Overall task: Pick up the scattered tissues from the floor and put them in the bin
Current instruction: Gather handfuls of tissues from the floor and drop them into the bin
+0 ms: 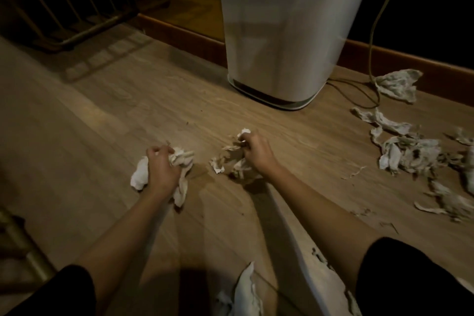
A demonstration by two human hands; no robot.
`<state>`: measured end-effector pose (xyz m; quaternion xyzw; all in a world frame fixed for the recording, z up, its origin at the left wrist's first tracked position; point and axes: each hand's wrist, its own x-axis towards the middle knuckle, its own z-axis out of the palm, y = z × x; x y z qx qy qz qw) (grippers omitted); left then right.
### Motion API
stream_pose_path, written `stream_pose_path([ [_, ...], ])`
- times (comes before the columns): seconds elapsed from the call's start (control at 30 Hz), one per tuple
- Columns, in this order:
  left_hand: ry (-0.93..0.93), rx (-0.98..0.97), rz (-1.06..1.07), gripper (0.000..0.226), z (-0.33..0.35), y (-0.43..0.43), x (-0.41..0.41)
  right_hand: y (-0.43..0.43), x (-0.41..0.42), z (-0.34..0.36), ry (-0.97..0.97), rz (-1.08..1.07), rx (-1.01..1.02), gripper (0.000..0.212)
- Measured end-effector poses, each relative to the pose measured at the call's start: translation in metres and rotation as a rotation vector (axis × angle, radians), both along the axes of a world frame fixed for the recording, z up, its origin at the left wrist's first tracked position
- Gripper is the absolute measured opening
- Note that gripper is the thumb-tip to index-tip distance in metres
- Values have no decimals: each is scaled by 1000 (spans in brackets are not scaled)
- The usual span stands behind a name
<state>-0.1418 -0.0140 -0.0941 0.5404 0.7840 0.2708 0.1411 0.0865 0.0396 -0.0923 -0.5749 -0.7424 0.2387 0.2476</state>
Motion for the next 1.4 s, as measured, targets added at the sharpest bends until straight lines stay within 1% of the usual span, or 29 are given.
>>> stream_pose_path([
  [0.07, -28, -157, 63, 40, -17, -2, -12, -5, -25, -13, -52, 110, -72, 36],
  [0.13, -98, -245, 136, 33, -26, -6, -17, -16, -47, -28, -164, 202, -119, 37],
  [0.2, -56, -230, 127, 23, -19, -14, -13, -35, -61, -41, -272, 238, -65, 35],
  [0.27, -28, -200, 47, 17, -13, -25, -3, -63, -62, -52, -288, 223, 33, 36],
  [0.33, 11, -116, -52, 26, -16, -36, 7, -90, -58, -59, -258, 221, 130, 30],
  [0.4, 24, -77, -137, 29, -20, -43, 14, -100, -51, -62, -239, 227, 152, 22],
  [0.5, -14, -45, -206, 15, -21, -45, 27, -87, -39, -50, -160, 182, 106, 20],
  [0.53, -51, -29, -202, 14, -19, -43, 31, -80, -33, -42, -127, 122, 119, 20],
  [0.6, -91, -27, -221, 20, -14, -39, 40, -64, -16, -27, -82, -23, 151, 18],
  [0.63, -54, -38, -256, 23, -11, -38, 47, -54, -5, -26, -117, -63, 142, 17],
  [0.7, 59, -85, -328, 32, -7, -36, 62, -41, 14, -30, -231, -65, 23, 18],
  [0.77, 143, -120, -437, 40, -2, -37, 74, -46, 28, -36, -233, -10, -101, 17],
  [0.8, 222, -120, -558, 41, 0, -38, 78, -55, 34, -40, -231, 19, -99, 18],
  [0.87, 359, -129, -832, 43, 4, -40, 85, -74, 43, -49, -249, 46, -7, 21],
  [0.93, 375, -179, -1051, 54, 13, -43, 87, -88, 49, -50, -252, 42, 69, 18],
  [1.0, 431, -184, -1209, 71, 19, -47, 84, -87, 57, -45, -172, 4, 43, 15],
  [1.07, 510, -133, -1319, 84, 21, -54, 80, -80, 70, -34, -7, -92, -53, 18],
  [1.1, 530, -120, -1350, 86, 22, -59, 79, -77, 79, -28, 72, -149, -58, 18],
  [1.13, 519, -143, -1364, 82, 24, -68, 78, -79, 88, -22, 103, -197, -36, 17],
  [1.17, 499, -143, -1395, 72, 26, -77, 78, -84, 95, -19, 87, -221, -17, 15],
  [1.2, 489, -168, -1446, 59, 24, -88, 78, -91, 101, -17, 34, -214, -12, 16],
  [1.23, 461, -178, -1495, 51, 19, -102, 78, -101, 104, -20, -40, -174, -38, 19],
  [1.27, 451, -196, -1510, 52, 13, -116, 78, -115, 103, -24, -125, -113, -78, 24],
  [1.33, 455, -236, -1506, 67, 5, -142, 80, -144, 100, -38, -290, -13, -102, 36],
  [1.37, 459, -275, -1528, 70, 3, -153, 81, -157, 99, -45, -321, -1, -61, 40],
  [1.4, 460, -321, -1558, 70, 1, -162, 83, -168, 99, -49, -308, -16, -11, 41],
])
